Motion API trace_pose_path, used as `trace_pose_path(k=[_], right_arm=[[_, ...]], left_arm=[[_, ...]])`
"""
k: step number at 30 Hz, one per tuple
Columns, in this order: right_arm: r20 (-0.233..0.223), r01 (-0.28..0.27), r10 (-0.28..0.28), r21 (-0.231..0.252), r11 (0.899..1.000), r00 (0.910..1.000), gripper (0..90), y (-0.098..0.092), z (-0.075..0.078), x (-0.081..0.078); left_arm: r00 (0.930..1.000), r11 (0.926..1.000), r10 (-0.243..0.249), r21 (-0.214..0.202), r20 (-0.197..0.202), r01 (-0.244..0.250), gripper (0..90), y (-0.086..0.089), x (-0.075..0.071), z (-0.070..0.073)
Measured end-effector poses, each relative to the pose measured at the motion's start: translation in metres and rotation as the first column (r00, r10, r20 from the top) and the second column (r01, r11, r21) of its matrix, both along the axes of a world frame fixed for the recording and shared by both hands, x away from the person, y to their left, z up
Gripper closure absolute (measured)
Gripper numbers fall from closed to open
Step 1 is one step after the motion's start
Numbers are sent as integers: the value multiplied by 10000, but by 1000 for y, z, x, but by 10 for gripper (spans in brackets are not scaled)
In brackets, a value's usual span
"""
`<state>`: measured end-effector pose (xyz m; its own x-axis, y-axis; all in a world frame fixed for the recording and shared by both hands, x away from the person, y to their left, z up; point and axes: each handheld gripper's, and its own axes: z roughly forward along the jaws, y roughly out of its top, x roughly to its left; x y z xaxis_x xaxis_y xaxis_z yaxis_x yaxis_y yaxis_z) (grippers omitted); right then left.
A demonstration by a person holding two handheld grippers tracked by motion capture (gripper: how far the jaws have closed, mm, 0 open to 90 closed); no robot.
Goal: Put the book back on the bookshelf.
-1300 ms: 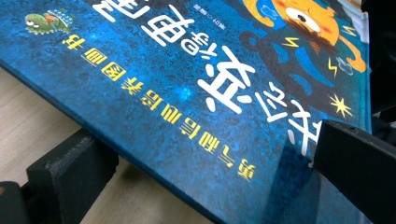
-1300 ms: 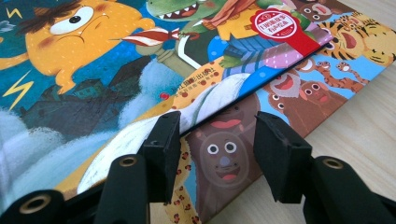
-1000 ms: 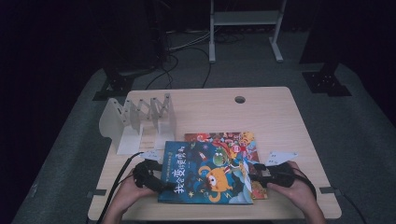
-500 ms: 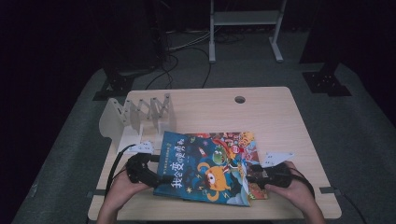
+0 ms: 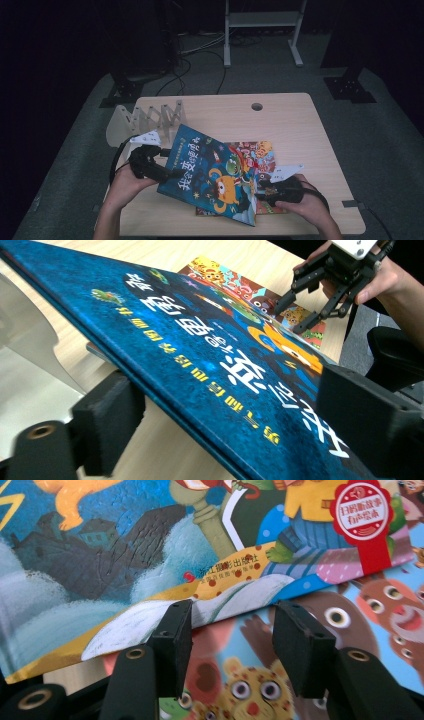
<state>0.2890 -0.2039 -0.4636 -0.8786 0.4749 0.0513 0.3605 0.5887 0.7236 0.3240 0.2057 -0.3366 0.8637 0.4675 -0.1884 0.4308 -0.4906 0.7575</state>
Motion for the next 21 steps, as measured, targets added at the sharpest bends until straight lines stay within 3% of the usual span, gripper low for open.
trace_pose_path(k=[9, 14, 21], right_arm=[[10, -142, 141, 69, 9999, 9999, 486, 14, 0, -4], [14, -140, 140, 93, 9999, 9999, 490, 19, 0, -5], [49, -171, 170, 247, 9996, 9998, 492, 32, -1, -7]], left_arm=[[9999, 9992, -93, 392, 76, 90, 378, -3, 14, 24], [9993, 9990, -149, 407, -336, 163, 430, -8, 22, 29], [9978, 9979, -290, 558, -595, 323, 501, -11, 37, 44]])
